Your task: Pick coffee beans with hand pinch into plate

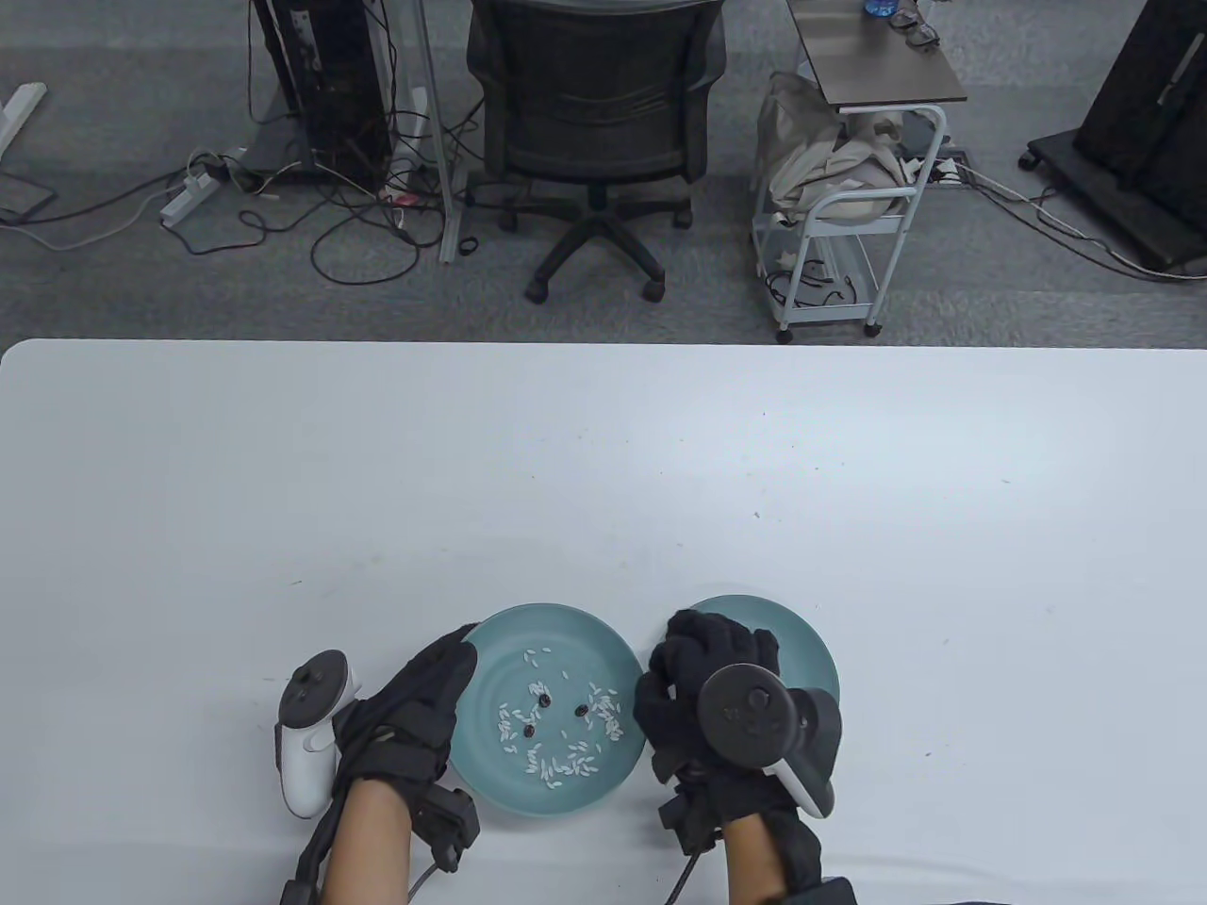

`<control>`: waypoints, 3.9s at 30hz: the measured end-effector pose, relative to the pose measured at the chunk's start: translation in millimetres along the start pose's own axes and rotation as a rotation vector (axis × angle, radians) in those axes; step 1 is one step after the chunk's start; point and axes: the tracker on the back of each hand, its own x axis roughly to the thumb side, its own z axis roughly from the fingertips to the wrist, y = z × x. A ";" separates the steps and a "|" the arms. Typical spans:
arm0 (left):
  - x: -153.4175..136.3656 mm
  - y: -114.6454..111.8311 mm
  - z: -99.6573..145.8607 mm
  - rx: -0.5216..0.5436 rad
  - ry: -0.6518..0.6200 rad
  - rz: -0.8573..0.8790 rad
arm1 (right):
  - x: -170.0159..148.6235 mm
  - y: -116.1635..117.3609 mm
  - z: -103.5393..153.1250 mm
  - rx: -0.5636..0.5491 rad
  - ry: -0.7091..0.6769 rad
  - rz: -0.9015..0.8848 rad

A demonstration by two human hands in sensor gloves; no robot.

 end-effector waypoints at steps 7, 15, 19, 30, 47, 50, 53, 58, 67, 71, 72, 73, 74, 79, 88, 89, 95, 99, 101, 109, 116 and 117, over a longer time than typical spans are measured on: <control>0.3 1.5 0.9 -0.001 -0.007 -0.001 | -32.6 18.9 -9.1 0.053 0.174 0.195; 0.0 2.0 1.7 -0.003 -0.008 -0.013 | -42.1 39.1 -8.4 0.211 0.278 0.468; 0.2 1.7 1.8 -0.005 -0.011 -0.013 | -41.1 43.9 -7.3 0.263 0.292 0.523; 1.1 1.2 0.5 0.002 -0.010 -0.036 | -36.4 49.7 -17.7 0.267 0.251 0.336; -0.6 4.1 2.4 0.050 -0.031 -0.007 | -14.5 74.1 -17.8 0.395 0.221 0.600; -0.7 4.0 2.6 0.054 -0.029 -0.009 | -14.7 73.2 -17.0 0.385 0.221 0.621; -0.5 4.6 2.8 0.059 -0.031 -0.011 | -18.3 67.8 -15.8 0.393 0.235 0.602; -0.1 3.9 2.9 0.061 -0.028 -0.014 | -27.9 47.0 -11.0 0.303 0.278 0.508; 0.3 3.8 2.6 0.055 -0.023 -0.014 | -37.1 35.8 -11.1 0.265 0.294 0.307; 0.7 4.4 3.5 0.056 -0.024 -0.012 | -37.0 46.4 -13.0 0.337 0.307 0.297; 0.7 4.3 3.6 0.055 -0.025 -0.012 | -36.2 49.0 -13.0 0.361 0.309 0.322; 0.5 3.9 3.3 0.052 -0.025 -0.012 | -35.2 51.0 -12.8 0.386 0.310 0.355; 0.5 3.6 3.3 0.050 -0.025 -0.013 | -34.3 51.9 -12.7 0.397 0.309 0.381; 0.5 3.1 3.2 0.049 -0.023 -0.015 | -32.1 52.8 -12.4 0.383 0.315 0.439; 0.5 3.0 2.9 0.052 -0.021 -0.021 | -32.8 51.8 -12.1 0.379 0.325 0.456; 0.6 2.9 3.0 0.052 -0.021 -0.023 | -32.8 51.4 -12.0 0.383 0.328 0.455; 0.6 2.9 3.0 0.053 -0.022 -0.024 | -32.8 47.5 -11.8 0.313 0.314 0.432; 0.7 2.8 2.9 0.050 -0.022 -0.020 | -27.4 40.1 -10.7 0.223 0.284 0.412; 0.7 2.7 3.0 0.050 -0.022 -0.020 | -24.4 34.8 -9.7 0.150 0.264 0.390; 1.1 2.8 2.7 0.051 -0.020 -0.022 | -0.3 3.6 -0.2 -0.180 0.055 0.197; 1.2 3.2 2.6 0.056 -0.016 -0.026 | 44.5 4.9 12.6 -0.074 -0.191 0.124; 1.3 3.2 2.7 0.056 -0.016 -0.025 | 50.4 7.0 14.7 -0.058 -0.213 0.155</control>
